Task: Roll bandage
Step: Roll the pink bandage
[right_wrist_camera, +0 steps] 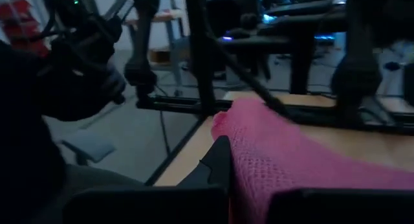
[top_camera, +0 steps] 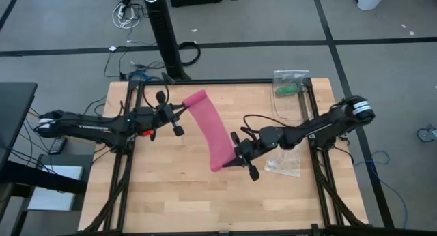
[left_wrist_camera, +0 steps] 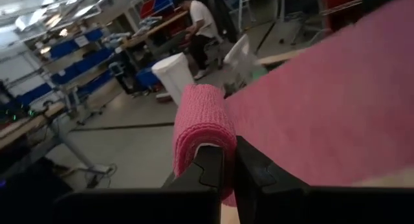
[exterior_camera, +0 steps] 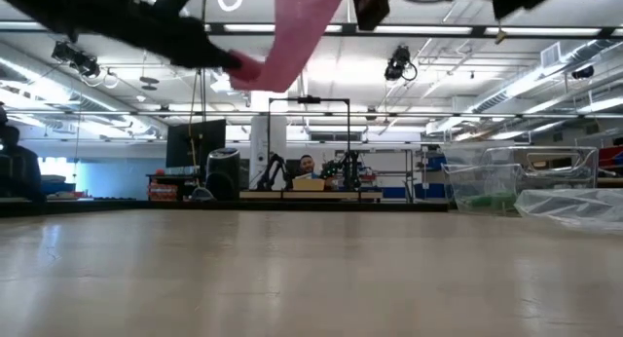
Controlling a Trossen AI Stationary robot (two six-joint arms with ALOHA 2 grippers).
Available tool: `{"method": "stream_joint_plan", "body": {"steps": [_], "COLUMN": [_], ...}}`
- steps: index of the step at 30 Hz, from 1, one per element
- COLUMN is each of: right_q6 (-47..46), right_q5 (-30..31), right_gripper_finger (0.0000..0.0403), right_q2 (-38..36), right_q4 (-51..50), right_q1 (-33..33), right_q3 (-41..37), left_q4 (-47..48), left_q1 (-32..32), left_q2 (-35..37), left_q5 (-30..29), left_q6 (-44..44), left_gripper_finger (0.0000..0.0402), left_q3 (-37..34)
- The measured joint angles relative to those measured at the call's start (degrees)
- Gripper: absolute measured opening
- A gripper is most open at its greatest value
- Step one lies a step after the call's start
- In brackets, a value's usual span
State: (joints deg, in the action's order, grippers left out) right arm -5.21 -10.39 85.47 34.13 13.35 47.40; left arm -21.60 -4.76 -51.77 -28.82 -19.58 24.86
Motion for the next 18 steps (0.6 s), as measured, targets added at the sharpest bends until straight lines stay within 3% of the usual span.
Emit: {"method": "stream_joint_plan", "body": {"steps": [7, 18], "right_q6": [3.98, 7.07], "right_q5": [3.32, 5.62], "right_gripper_finger": [0.0000, 0.0000], "right_q2": [-1.09, -1.05], "right_q4": [-12.25, -16.43], "right_q1": [0.54, -2.06], "right_q3": [10.93, 20.93], "left_q4": [-9.09, -14.43], "left_q1": [-3.30, -3.42], "left_q2": [0.02, -4.48], "left_q5": [0.73, 3.68], "left_q6": [2.52, 3.20], "left_gripper_finger": [0.0020, 0.0020], "left_q3": [-7.72, -9.07]}}
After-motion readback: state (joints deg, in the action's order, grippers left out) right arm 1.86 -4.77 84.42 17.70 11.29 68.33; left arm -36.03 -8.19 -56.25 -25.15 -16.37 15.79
